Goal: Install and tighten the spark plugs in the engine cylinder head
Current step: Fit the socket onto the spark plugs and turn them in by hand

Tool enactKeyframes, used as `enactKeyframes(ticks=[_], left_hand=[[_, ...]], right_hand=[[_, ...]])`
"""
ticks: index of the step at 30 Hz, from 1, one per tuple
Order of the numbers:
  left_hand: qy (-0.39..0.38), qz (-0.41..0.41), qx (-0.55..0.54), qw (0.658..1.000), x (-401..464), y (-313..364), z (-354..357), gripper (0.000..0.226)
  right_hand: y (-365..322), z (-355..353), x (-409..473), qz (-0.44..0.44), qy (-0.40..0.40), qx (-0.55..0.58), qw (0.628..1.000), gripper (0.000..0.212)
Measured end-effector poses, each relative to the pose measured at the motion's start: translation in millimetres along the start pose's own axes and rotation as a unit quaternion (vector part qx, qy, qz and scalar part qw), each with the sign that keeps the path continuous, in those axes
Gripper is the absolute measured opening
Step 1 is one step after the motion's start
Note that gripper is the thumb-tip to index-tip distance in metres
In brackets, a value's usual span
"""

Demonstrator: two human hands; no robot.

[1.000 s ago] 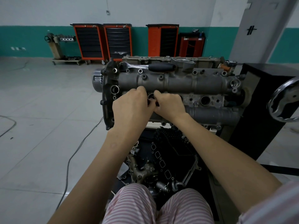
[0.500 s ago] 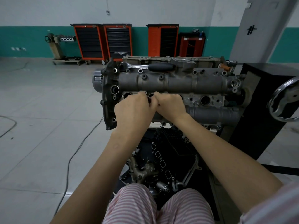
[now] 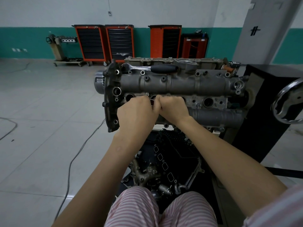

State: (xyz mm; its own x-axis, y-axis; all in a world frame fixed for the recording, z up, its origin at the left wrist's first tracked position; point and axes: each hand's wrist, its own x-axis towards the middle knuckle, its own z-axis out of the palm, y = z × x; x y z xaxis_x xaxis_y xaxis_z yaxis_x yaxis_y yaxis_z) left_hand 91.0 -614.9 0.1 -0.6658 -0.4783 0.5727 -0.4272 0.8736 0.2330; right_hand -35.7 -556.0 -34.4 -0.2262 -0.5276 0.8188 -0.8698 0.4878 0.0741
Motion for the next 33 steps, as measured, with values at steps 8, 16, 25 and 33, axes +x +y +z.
enactKeyframes(ticks=[8, 16, 25, 33], left_hand=[[-0.005, 0.042, -0.031, 0.999, -1, -12, -6, 0.017], [-0.044, -0.018, -0.042, 0.998, 8, -2, 1, 0.055], [-0.090, -0.036, -0.137, 0.986, 13, -5, -12, 0.041], [-0.015, -0.052, -0.173, 0.984, -13, -19, -51, 0.051]], right_hand=[[5, 9, 2, 0.041, -0.101, -0.027, 0.994, 0.031], [3, 4, -1, -0.007, 0.002, -0.001, 1.000, 0.033], [4, 5, -8, 0.042, -0.046, 0.039, 0.997, 0.032], [-13, 12, -4, 0.158, -0.101, 0.017, 0.982, 0.036]])
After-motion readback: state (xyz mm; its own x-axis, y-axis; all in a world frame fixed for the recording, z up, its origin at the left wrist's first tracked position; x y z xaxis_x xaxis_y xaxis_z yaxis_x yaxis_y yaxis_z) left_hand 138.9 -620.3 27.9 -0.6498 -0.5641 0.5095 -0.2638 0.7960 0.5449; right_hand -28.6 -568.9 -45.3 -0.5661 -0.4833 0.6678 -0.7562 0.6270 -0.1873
